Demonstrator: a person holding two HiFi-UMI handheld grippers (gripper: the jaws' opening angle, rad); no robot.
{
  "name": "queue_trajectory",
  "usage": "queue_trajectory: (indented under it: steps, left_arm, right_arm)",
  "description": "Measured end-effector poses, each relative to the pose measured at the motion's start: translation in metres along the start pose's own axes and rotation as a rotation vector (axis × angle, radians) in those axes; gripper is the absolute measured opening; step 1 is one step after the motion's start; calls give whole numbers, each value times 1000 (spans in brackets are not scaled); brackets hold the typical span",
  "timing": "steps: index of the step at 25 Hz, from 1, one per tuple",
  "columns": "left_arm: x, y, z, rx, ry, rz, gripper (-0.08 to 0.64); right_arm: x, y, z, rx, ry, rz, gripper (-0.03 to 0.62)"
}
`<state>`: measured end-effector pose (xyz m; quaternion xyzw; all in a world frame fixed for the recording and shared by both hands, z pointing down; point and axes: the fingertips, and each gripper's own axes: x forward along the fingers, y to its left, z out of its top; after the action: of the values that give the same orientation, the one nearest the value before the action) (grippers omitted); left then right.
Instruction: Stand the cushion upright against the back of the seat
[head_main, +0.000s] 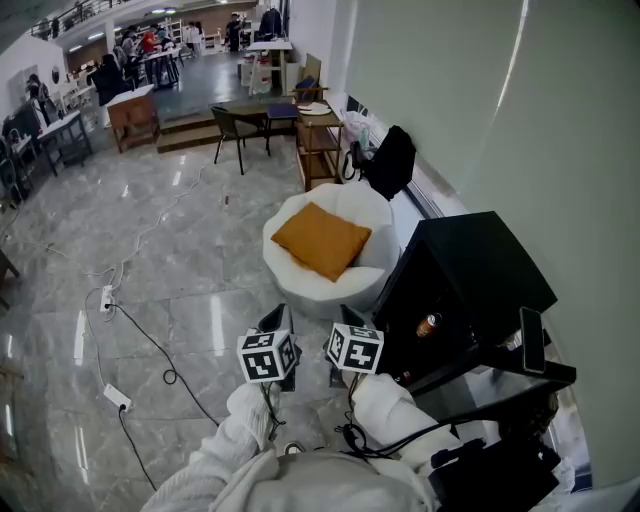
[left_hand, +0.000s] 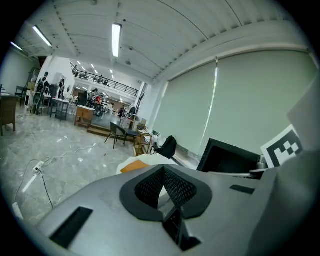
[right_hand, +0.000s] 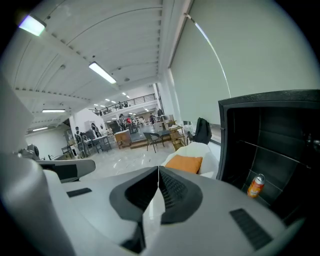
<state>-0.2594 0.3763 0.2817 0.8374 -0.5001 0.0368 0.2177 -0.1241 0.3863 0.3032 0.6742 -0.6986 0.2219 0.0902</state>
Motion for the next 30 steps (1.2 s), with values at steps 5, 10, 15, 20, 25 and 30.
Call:
queue_trajectory:
  steps: [5,10,15,20,25,30]
  left_arm:
    - [-2,23,6,11,-8,4,6]
    - [1,40,5,-7,0,16,6]
    - [17,54,2,-27,13,28,6]
    - [42,65,3,-41,29,34,6]
    - [78,73,14,-49,29,42,6]
    - [114,79,27,-67,33,47,6]
  right_arm:
    - [10,10,-1,1,-1,-20,63]
    - [20,10,-9,25,25,-37,63]
    - [38,14,-7,15,26,-38,63]
    - [66,8,-1,12,45,-46,63]
    - [100,-3,20,-1,42,-45,63]
    - [137,-10,36,-13,65,-33,63]
